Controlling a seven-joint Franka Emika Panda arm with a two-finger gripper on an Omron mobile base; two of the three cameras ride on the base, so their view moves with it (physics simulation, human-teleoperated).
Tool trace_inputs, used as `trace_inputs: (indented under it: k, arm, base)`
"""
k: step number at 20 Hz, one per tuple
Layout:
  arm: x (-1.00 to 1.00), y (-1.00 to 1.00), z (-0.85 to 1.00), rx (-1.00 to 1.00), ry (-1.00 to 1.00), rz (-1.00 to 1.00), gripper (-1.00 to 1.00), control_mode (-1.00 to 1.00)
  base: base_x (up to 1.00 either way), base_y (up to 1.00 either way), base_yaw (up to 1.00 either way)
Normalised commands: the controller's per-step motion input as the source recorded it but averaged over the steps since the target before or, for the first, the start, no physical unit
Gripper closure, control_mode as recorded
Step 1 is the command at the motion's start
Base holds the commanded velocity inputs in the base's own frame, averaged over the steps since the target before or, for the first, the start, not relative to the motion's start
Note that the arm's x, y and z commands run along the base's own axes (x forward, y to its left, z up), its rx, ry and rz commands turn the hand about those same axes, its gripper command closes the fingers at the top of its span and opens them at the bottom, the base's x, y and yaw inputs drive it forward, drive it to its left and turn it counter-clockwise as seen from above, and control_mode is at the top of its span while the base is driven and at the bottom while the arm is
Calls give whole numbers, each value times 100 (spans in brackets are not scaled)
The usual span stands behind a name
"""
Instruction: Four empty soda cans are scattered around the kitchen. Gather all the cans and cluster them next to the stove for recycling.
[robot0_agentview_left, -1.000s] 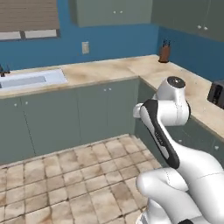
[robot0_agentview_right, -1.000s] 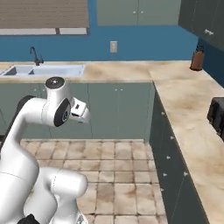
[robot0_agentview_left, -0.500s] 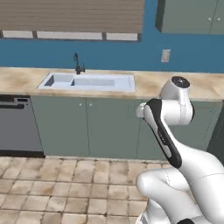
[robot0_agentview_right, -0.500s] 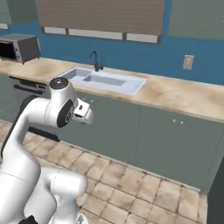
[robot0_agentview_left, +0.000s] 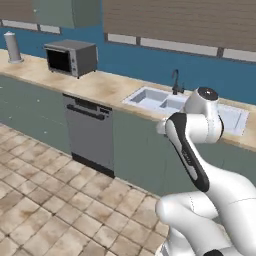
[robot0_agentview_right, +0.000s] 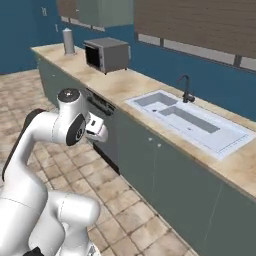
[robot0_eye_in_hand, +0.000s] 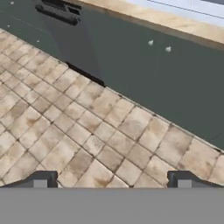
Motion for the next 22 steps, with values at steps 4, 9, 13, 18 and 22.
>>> trace_inputs:
  k: [4,9,13,18,22]
  arm:
    - [0,0,0,0,0,0,-100,100]
    - [0,0,0,0,0,0,-100,100]
    - [0,0,0,0,0,0,-100,100]
    - [0,0,0,0,0,0,-100,100]
    - [0,0,0,0,0,0,-100,100]
  base:
    - [99,-2,77]
    - [100,-2,66]
    - [100,12,42]
    - [100,33,31]
    - [100,42,23]
